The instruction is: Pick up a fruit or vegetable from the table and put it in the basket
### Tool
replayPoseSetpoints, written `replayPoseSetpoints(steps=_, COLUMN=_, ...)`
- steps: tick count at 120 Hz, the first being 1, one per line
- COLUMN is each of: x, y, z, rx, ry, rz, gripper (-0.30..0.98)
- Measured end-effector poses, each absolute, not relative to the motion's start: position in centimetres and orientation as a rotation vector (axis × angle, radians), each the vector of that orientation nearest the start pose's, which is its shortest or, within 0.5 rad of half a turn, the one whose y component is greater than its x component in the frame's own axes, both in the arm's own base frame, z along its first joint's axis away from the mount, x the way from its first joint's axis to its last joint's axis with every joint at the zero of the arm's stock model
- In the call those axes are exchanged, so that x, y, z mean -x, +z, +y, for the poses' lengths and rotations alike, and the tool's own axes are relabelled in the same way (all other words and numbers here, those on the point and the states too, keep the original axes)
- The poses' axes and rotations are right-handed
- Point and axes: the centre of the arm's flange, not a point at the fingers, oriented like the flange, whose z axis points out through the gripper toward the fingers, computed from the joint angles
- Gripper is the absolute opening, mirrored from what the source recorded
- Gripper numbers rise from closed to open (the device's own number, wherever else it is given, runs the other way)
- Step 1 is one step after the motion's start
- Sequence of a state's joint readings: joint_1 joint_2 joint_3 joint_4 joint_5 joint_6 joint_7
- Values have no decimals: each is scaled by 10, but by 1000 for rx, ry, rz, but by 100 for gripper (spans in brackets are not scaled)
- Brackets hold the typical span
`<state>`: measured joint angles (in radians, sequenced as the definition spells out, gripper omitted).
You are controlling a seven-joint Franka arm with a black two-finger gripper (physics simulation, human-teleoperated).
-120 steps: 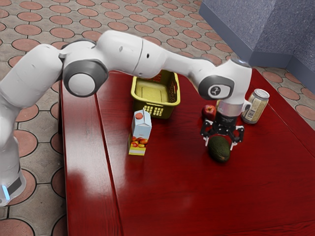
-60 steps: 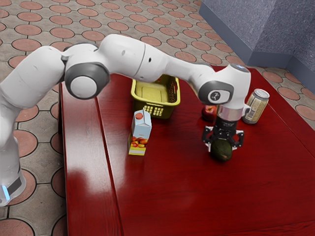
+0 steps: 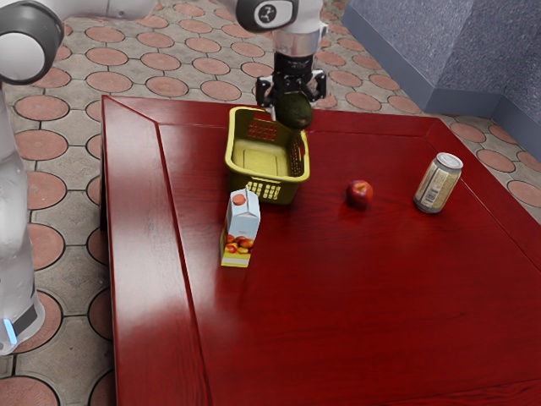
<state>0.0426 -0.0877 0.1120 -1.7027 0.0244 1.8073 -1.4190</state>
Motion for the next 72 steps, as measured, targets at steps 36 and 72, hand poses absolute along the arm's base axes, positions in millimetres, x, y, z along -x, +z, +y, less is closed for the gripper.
replayPoseSetpoints(steps=36, x=-514, y=600, z=157, rx=2060, ry=-146, rz=-2414, gripper=38)
replayPoseSetpoints(steps=72, x=-524, y=598, z=175, rx=2034, ry=-136, rz=-2451, gripper=59)
